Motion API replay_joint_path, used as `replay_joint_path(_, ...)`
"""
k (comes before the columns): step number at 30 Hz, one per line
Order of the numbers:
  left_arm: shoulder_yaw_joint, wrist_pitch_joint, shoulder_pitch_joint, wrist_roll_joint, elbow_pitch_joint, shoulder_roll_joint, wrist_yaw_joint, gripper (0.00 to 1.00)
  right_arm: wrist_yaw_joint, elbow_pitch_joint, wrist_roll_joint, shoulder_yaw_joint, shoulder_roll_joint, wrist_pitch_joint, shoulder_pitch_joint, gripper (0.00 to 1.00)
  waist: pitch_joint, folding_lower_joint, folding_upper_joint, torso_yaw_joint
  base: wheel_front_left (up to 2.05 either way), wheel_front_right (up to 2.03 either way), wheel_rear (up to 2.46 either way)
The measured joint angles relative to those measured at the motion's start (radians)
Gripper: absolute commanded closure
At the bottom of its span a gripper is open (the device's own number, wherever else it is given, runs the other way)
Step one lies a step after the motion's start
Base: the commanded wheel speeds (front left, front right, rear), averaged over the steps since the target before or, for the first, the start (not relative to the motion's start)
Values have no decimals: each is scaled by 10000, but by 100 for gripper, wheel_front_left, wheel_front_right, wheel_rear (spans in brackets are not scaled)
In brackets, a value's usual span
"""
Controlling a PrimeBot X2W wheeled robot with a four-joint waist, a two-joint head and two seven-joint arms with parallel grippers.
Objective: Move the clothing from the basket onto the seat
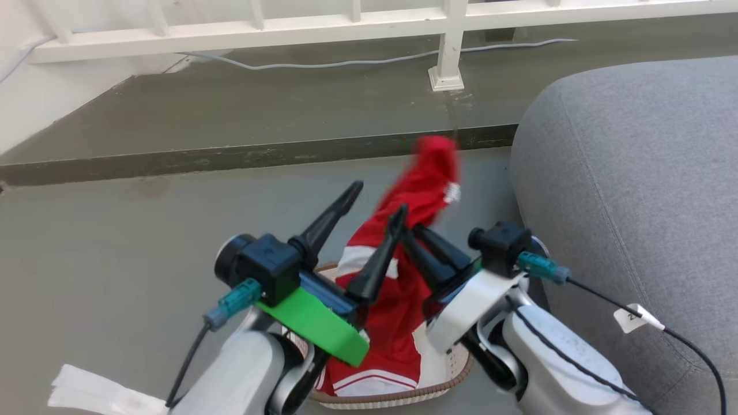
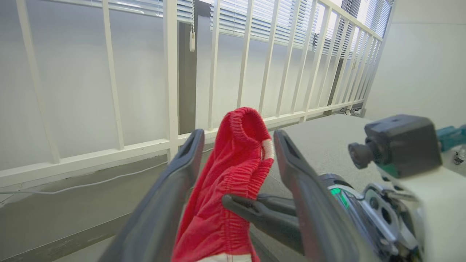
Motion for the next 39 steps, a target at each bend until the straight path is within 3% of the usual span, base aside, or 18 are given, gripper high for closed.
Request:
replay_joint_path(20,-991,780,661,414,35,719,-59,0,-692,719,73,-1302,-142,-196,-574,100,330,0,0,-490,0,0,0)
replay_joint_path(39,-855,1009,660,922,-286,1214,2,0,-1122,957,337,-2368,-339,-397,-585,100,1026,0,0,-2253,0,0,0)
